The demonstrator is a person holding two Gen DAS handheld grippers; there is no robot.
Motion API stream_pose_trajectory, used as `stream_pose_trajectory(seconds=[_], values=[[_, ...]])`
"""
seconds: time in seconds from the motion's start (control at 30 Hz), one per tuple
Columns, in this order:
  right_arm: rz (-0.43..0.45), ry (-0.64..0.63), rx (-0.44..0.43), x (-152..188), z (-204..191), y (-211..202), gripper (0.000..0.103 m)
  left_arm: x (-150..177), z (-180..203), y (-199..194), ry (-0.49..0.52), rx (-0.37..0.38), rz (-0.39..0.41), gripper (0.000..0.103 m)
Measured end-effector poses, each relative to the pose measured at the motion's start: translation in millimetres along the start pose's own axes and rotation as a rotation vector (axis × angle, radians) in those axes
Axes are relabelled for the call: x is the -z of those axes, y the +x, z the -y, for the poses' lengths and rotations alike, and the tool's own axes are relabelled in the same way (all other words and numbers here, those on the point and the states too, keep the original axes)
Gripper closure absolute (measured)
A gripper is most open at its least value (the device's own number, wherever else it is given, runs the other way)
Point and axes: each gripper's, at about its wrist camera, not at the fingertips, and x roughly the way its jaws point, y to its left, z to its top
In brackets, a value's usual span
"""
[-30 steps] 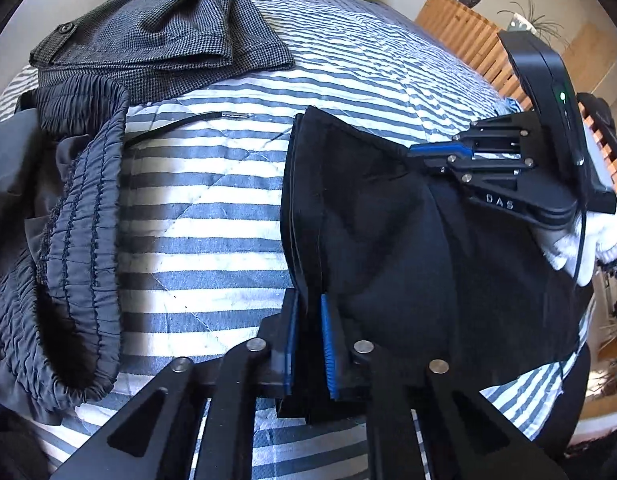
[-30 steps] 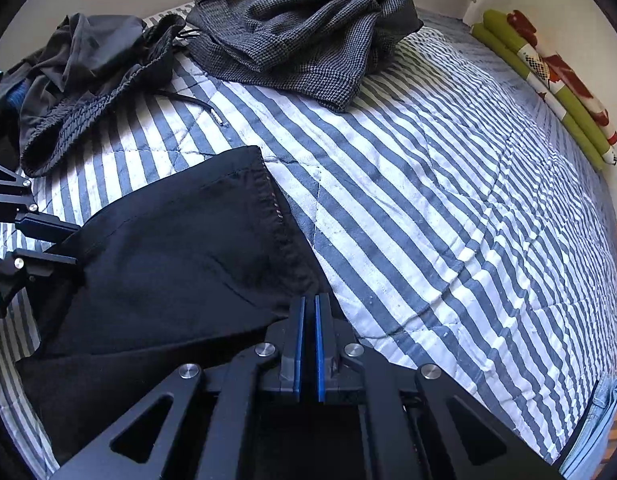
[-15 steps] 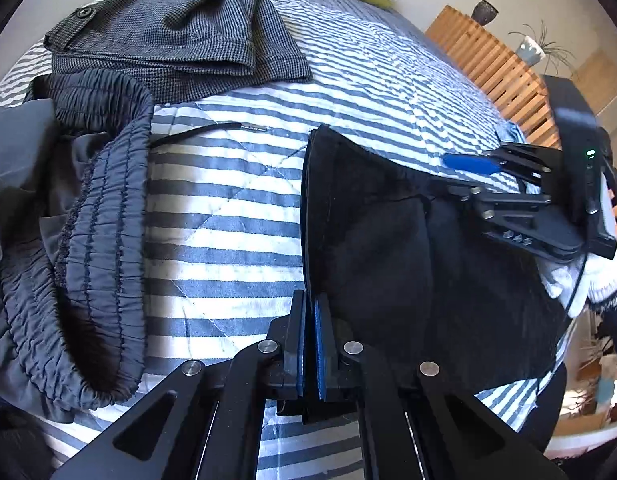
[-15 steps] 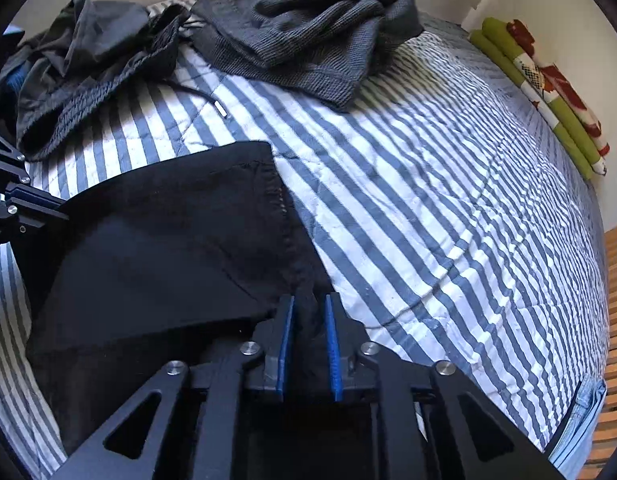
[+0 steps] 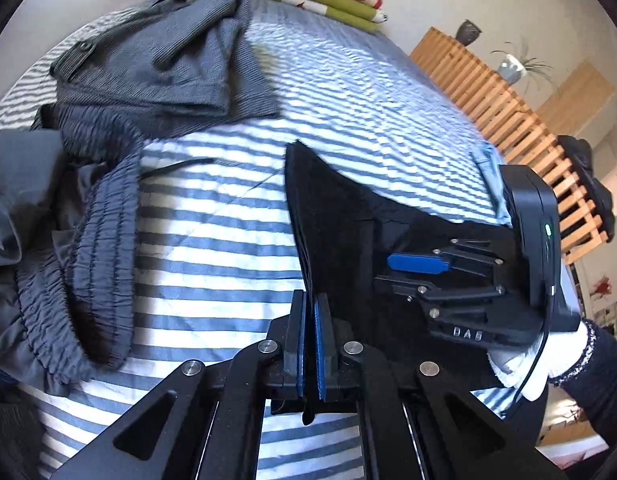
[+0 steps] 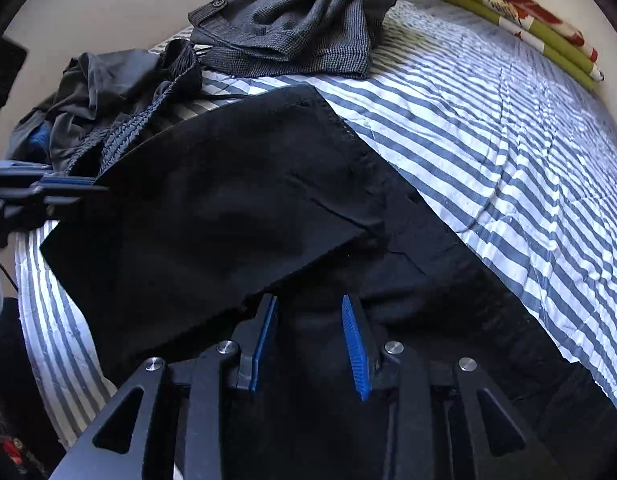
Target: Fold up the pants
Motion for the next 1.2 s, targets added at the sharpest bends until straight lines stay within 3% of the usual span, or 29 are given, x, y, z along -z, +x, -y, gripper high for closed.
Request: stream_pose_trajectory(seconds=[0.1,0.23,0.27,0.43,0.57,0.6,0.63,0.73,0.8,0.83,0.9,1.0,1.1,1.2], values=[[0.003,0.145,-0.103,2.1,27.0,-26.3,0.07,7.8,26.8,-11.2,0.031,0.041,0.035,0.1],[0.072,0.347,-0.219,10.9,68.3,-68.6,0.045,21.2,77.7,4.3,0.13,0.05,0.032,0.1],[0.084,0.383,-0.245,12.7,74.9,-75.0,0.042,25.1,88.1,12.1,0.148,0.054,0.021,0.1],[0.039,0.405,-0.323,6.5,71.6,-74.2,0.042,38.7,117.3,33.6,0.164,0.093,-0.008,0.1],[-0.023,0.397,-0.284,9.2,70.1,-63.8,0.043,38.5,128.0,36.0,0.167,0.105,-0.002,0.1],[-0.046,0.406,-0.283,11.7,70.3,-60.7,0.044,38.6,131.9,36.2,0.17,0.107,-0.001,0.1],[-0.073,0.421,-0.294,15.1,71.4,-55.2,0.055,38.3,135.4,36.5,0.171,0.113,-0.001,0.1],[-0.124,0.449,-0.319,19.2,74.0,-46.7,0.097,37.1,146.1,36.5,0.184,0.12,-0.001,0.099],[-0.126,0.447,-0.299,20.2,74.3,-50.8,0.099,35.6,149.1,28.6,0.175,0.169,-0.016,0.093],[-0.117,0.435,-0.28,21.8,75.3,-57.8,0.1,34.1,147.7,23.0,0.163,0.185,-0.021,0.076],[-0.09,0.414,-0.227,23.4,79.1,-73.4,0.1,36.7,146.5,-1.2,0.167,0.189,0.031,0.054],[-0.049,0.449,-0.214,33.7,103.1,-104.9,0.1,47.2,141.8,-30.3,0.203,0.114,0.095,0.053],[0.001,0.488,-0.18,50.2,130.9,-143.9,0.1,53.7,129.9,-31.8,0.182,0.084,0.073,0.053],[0.055,0.546,-0.145,77.1,161.1,-187.4,0.1,63.5,136.9,-17.0,0.191,0.1,0.022,0.055]])
